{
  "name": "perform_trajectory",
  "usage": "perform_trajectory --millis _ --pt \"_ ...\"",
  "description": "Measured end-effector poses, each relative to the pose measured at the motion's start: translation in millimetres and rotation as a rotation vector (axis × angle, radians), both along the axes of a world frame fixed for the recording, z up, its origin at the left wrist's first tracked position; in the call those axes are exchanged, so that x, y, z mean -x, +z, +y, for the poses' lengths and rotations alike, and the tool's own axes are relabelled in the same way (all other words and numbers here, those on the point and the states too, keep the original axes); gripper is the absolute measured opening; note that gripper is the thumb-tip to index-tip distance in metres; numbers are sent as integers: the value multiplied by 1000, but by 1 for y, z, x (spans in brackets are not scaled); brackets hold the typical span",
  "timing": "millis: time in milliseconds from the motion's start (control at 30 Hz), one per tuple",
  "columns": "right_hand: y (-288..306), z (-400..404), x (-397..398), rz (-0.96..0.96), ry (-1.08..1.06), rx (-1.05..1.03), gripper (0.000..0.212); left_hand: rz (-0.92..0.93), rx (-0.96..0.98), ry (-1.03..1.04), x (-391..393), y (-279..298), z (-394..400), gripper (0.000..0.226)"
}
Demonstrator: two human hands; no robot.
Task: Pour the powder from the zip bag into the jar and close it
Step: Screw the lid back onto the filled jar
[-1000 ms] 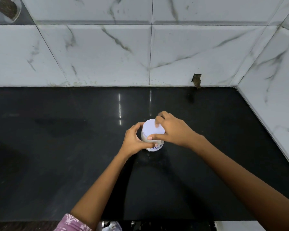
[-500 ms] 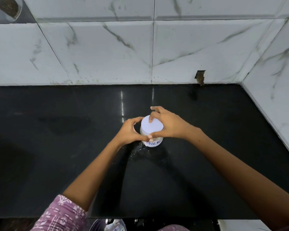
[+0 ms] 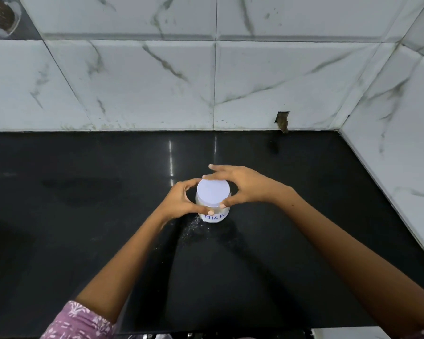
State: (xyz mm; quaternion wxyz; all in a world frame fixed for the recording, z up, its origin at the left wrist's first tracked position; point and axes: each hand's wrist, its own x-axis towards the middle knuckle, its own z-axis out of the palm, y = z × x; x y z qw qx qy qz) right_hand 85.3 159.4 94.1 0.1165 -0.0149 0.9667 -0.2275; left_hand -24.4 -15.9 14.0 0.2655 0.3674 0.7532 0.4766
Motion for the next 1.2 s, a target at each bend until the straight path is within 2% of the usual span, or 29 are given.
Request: perform_trajectory --millis 67,133,267,567,700,1200 --pt "2 -1 2 -14 62 -19 61 -6 2 -13 1 0 1 70" --pt "-3 -7 2 59 -13 -74 62 -3 0 -14 1 0 2 71" --pt "-15 -24 2 167 -145 -239 78 8 -16 16 1 -4 2 75" --pt "-28 -38 -7 244 -387 -127 75 101 -22 59 -11 -5 -5 73" --pt "-36 -36 -9 251 -408 -35 74 164 -47 118 -20 -6 -10 67" --pt "-26 -12 47 281 -516 -1 73 187 35 57 45 17 27 72"
